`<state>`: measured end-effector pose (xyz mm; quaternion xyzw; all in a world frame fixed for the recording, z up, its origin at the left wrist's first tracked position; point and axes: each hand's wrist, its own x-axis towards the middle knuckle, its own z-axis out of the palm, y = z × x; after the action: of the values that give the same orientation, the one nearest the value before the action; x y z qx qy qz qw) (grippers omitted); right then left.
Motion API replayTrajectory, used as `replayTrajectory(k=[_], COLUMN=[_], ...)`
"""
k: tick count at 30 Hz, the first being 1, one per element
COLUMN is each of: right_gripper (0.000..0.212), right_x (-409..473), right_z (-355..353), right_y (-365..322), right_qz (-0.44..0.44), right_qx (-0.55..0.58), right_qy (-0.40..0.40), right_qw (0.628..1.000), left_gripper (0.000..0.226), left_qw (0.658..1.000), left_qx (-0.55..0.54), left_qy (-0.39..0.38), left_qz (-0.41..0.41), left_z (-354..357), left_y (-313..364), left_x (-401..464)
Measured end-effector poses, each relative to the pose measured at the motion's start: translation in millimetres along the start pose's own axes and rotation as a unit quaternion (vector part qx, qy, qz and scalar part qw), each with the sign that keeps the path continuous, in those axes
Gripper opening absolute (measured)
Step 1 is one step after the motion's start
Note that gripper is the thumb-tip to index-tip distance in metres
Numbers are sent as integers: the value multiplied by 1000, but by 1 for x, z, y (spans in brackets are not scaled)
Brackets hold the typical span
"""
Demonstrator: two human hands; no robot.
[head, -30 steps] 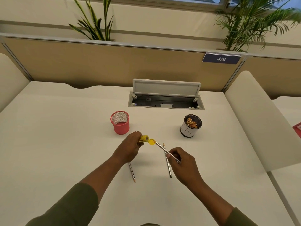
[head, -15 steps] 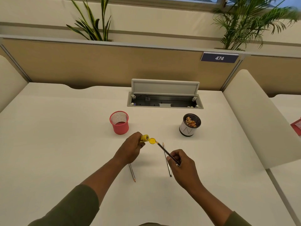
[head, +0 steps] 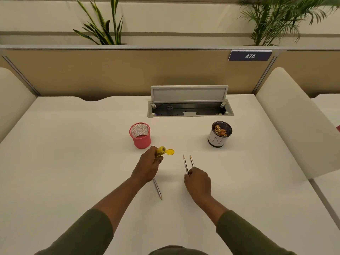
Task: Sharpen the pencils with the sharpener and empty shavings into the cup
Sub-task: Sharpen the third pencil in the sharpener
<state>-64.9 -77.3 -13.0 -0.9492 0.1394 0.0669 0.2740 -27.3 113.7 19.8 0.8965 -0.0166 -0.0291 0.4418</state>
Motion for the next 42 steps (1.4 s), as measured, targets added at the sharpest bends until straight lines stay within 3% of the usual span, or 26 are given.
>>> replayTrajectory(k=[14,18,21,26,31,37,42], right_gripper=[26,25,26,38,29,25,15], right_x=[13,9,3,-4,-4,-6,-8], right_z=[25,34,51,73,83,75,45], right_y=[-9,-23,-44,-67,-75,-73,-54], right_qz=[69,-27,-101,-131,-122,-99,-84], right_qx=[-53,-111,-89,-115,-125,-78,45], right_qy=[-16,0,-47,-116,-132,-133,-131], right_qw=[996,993,990,978,976,983,987], left_gripper=[9,7,6,7,7,7,7], left_qw=[999,999,1000,999,1000,1000,1000], left_qx=[-13,-18,-19,-23,-11,-12,2], left_qy=[-33,-31,-24,-22,-16,-10,-8], left_qz=[0,-1,-3,-10,-14,-19,-20], left_z=[-18,-24,-29,-37,-41,-44,-38], left_y=[-35,-44,-52,-61,-65,-63,-57], left_x=[-1,2,4,4,3,0,-5])
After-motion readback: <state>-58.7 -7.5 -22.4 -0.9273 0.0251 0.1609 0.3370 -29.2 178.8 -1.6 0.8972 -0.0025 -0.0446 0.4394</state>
